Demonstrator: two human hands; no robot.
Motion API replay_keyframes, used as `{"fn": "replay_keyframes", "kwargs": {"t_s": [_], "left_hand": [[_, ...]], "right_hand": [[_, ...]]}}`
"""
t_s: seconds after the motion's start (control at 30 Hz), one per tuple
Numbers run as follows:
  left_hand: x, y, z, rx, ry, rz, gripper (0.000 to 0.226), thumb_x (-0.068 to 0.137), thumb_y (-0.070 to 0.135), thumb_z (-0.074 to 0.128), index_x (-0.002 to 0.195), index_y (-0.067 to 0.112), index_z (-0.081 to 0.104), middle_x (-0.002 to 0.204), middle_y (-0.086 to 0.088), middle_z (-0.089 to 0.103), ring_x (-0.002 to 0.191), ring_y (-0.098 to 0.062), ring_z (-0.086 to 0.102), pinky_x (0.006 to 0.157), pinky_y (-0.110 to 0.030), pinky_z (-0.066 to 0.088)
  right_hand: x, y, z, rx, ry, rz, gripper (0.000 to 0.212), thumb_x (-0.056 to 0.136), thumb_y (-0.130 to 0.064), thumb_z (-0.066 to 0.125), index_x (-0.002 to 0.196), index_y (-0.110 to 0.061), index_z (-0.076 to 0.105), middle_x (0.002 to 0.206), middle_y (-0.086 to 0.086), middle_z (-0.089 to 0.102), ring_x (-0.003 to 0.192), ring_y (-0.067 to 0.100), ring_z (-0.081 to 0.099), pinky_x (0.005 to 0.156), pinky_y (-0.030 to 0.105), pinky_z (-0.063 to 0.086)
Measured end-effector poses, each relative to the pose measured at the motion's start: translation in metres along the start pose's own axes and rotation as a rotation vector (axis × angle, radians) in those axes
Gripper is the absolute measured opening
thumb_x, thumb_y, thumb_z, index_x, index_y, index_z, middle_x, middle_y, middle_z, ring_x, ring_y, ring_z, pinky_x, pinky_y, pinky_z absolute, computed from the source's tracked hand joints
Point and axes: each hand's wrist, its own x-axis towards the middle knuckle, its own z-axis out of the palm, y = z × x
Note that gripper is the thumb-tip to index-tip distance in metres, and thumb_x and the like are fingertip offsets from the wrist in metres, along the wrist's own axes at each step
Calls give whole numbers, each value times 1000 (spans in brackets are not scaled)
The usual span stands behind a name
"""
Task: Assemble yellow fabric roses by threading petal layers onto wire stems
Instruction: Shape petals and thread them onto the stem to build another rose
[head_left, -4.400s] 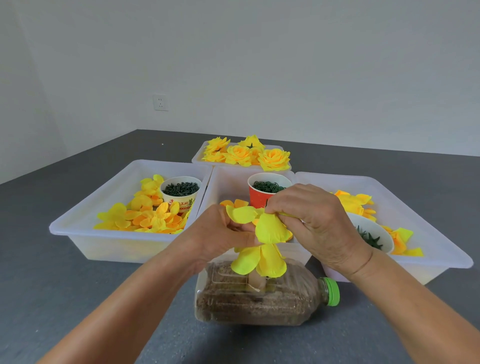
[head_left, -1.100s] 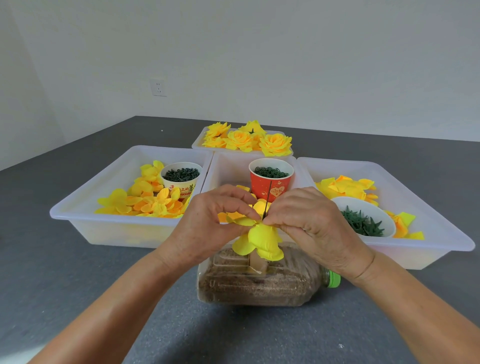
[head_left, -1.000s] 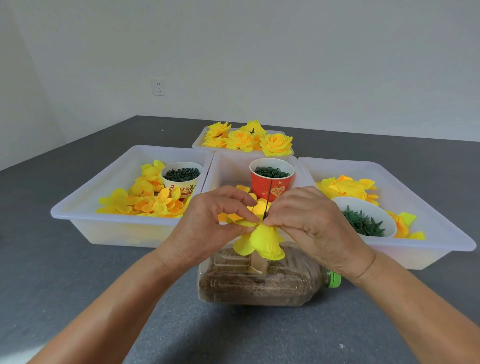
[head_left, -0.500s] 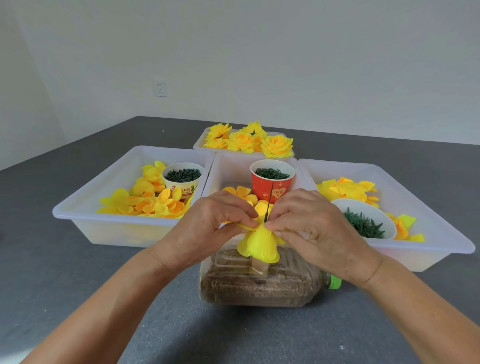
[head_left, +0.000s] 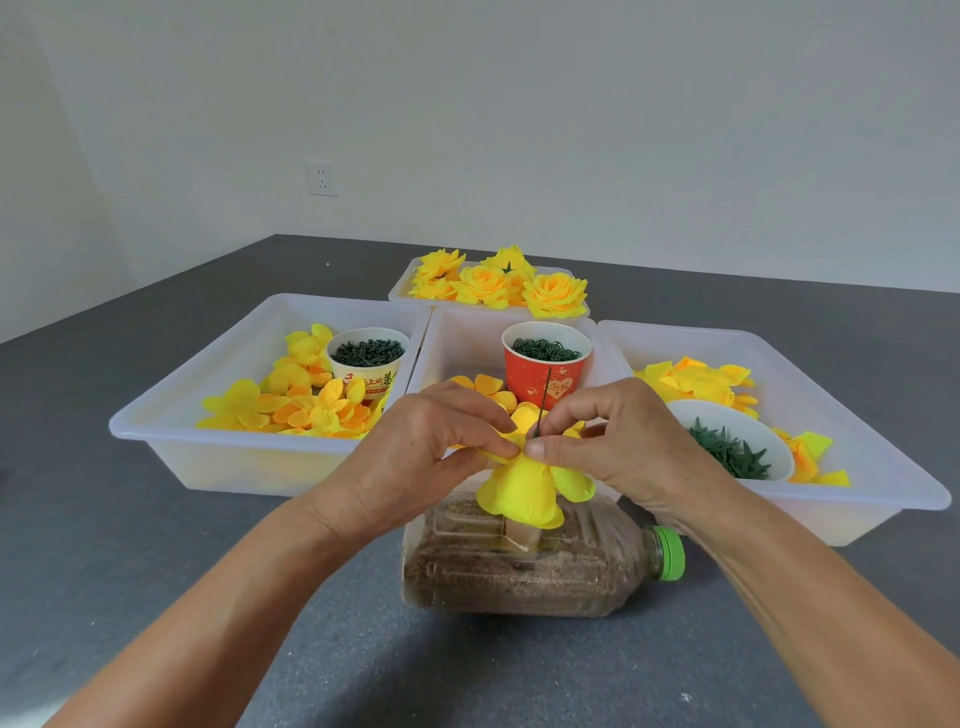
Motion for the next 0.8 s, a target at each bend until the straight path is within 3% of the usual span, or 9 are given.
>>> {"fn": "replay_keyframes", "kwargs": {"t_s": [0.17, 0.33, 0.4, 0.47, 0.5, 0.6, 0.7, 0.8], "left_hand": [[-1, 0, 0, 64, -18, 44, 17, 76, 2, 70, 90, 10, 76, 97, -5, 71, 94, -24, 63, 79, -42, 53], [1, 4, -2, 133, -65, 54, 16, 79, 3, 70, 92, 10, 76, 101, -5, 70, 98, -25, 62, 79, -41, 52], [1, 4, -5, 65, -81, -23, 16, 80, 11, 72, 95, 13, 76, 106, 0, 68, 104, -16, 59, 85, -28, 49], [0, 9, -8, -38, -67, -112, 21, 80, 29, 71, 95, 16, 76, 107, 5, 66, 104, -1, 57, 81, -9, 43], [1, 11, -9, -71, -46, -144, 26, 80, 37, 71, 93, 16, 77, 106, 6, 67, 101, 2, 57, 80, -8, 43], [4, 17, -8, -60, 54, -181, 31, 75, 39, 67, 88, 12, 76, 100, 1, 68, 94, -4, 62, 81, -15, 47], [1, 15, -2, -16, 250, -186, 10, 79, 15, 73, 76, 6, 72, 84, -3, 67, 80, -15, 63, 75, -30, 49], [-6, 12, 0, -87, 315, -295, 13, 79, 8, 71, 70, 16, 67, 77, -1, 63, 73, -15, 60, 73, -38, 50]], "right_hand": [[2, 1, 2, -44, -2, 3, 15, 70, -18, 81, 60, -22, 70, 69, -5, 65, 71, 9, 57, 74, 37, 49], [3, -4, 2, -140, -2, 5, 21, 71, -20, 81, 57, -25, 66, 63, -12, 60, 66, -1, 54, 67, 22, 43], [4, -8, 1, -197, -6, 20, 25, 71, -21, 81, 55, -27, 63, 62, -15, 58, 62, -5, 53, 61, 16, 38], [5, -12, 1, -233, -13, 39, 23, 71, -22, 81, 57, -26, 63, 64, -16, 57, 61, -5, 51, 57, 14, 34], [6, -13, 1, -250, -10, 44, 22, 71, -23, 81, 58, -25, 64, 65, -16, 57, 62, -4, 51, 56, 14, 34], [5, -15, 1, -255, -8, 62, 17, 71, -24, 82, 62, -21, 67, 66, -15, 58, 63, -2, 50, 54, 11, 35], [5, -14, -1, -203, -16, 74, 16, 70, -20, 81, 62, -19, 67, 68, -12, 60, 64, -2, 51, 52, 7, 36], [5, -13, 1, -169, -8, 69, 14, 70, -16, 81, 63, -17, 68, 69, -11, 63, 66, -1, 53, 55, 9, 39]]}}
